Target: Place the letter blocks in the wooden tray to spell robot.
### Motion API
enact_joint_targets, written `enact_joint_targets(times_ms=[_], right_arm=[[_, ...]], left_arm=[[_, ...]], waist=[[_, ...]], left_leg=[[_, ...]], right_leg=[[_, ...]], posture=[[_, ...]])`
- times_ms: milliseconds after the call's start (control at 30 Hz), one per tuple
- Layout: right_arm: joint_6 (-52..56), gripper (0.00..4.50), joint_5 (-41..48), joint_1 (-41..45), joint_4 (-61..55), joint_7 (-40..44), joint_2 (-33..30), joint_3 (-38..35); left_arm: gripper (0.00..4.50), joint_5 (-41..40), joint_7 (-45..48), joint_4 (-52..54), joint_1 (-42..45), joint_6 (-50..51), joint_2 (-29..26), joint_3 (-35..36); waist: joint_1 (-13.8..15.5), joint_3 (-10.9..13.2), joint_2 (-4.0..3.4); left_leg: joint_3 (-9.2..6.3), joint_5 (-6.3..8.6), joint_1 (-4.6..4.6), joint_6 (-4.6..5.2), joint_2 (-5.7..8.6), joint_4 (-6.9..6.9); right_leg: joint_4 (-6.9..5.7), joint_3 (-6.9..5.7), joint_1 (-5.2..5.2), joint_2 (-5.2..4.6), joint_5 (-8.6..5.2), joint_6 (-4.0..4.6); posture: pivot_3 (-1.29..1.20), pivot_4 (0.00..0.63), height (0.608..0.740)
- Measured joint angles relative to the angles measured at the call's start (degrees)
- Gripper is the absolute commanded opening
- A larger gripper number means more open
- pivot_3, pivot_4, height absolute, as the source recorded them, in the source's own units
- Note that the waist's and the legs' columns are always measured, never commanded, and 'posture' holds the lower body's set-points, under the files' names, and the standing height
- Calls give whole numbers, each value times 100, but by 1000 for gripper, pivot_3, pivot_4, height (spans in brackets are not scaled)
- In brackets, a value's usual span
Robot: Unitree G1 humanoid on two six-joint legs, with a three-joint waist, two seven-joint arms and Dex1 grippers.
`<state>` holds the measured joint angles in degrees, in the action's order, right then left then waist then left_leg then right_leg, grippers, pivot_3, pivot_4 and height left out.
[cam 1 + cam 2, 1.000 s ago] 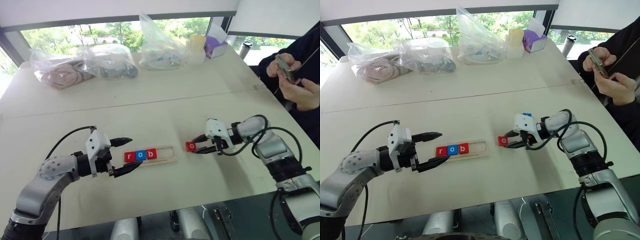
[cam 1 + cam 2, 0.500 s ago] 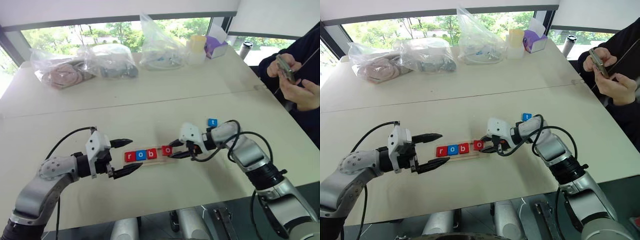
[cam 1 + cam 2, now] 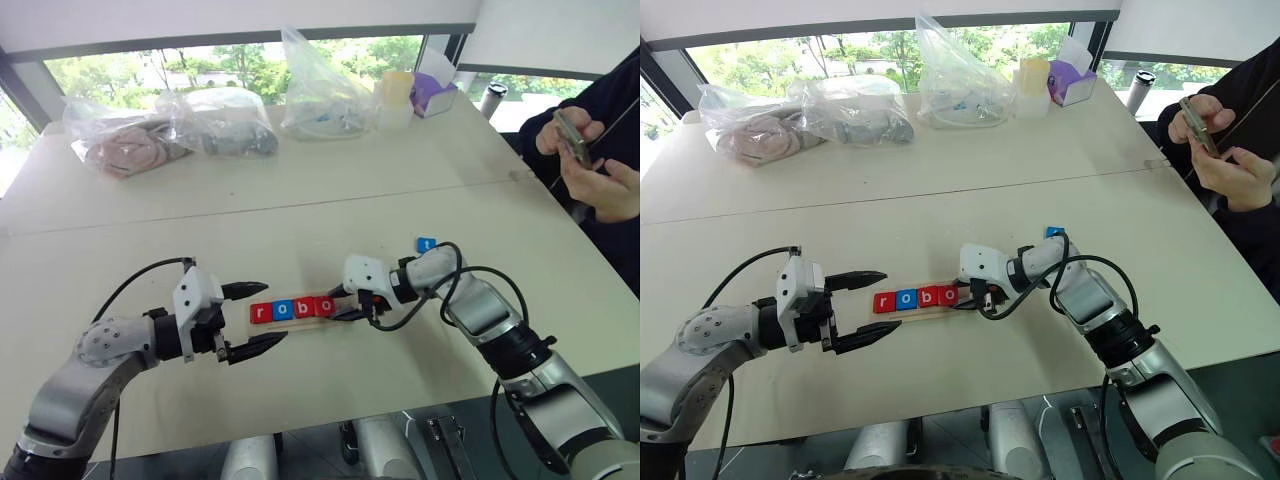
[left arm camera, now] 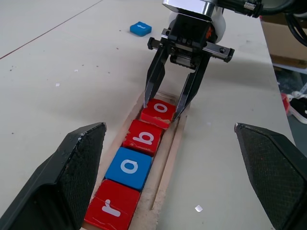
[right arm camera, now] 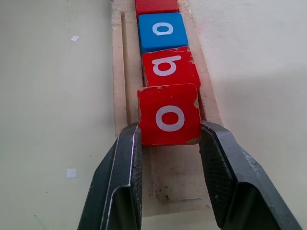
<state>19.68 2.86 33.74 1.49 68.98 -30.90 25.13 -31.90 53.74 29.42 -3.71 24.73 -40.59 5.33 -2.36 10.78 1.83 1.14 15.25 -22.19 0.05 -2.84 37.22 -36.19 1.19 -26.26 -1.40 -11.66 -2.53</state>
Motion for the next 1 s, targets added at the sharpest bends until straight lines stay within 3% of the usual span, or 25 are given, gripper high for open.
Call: enact_joint_targets(times_ms=[467,667,700,1000], right_arm=[[-130,1131,-110,83,108,55,0,2],[-126,4135,-156,127,112,115,3,16],[-124,4478,-155,133,112,117,4,16],[1,4478,-125,314,117,12,50,-173]], left_arm=[[4500,4,-52,0,-5,-14,5,-4],[4500,6,-94,-1,-2,-28,7,-4],[4500,7,-98,-1,-2,-31,7,-4],[4500,17,-145,-2,2,-39,15,-6]], waist=[[0,0,0],[0,-1,0],[0,-1,0],[-2,-1,0]], left_leg=[[0,0,0,0,0,0],[0,0,0,0,0,0],[0,0,0,0,0,0],[0,0,0,0,0,1]], right_leg=[[0,0,1,0,1,1],[0,0,1,0,1,1],[0,0,1,0,1,1],[-1,0,1,0,2,2]], posture=[[0,150,740],[0,150,740],[0,150,740],[0,150,740]])
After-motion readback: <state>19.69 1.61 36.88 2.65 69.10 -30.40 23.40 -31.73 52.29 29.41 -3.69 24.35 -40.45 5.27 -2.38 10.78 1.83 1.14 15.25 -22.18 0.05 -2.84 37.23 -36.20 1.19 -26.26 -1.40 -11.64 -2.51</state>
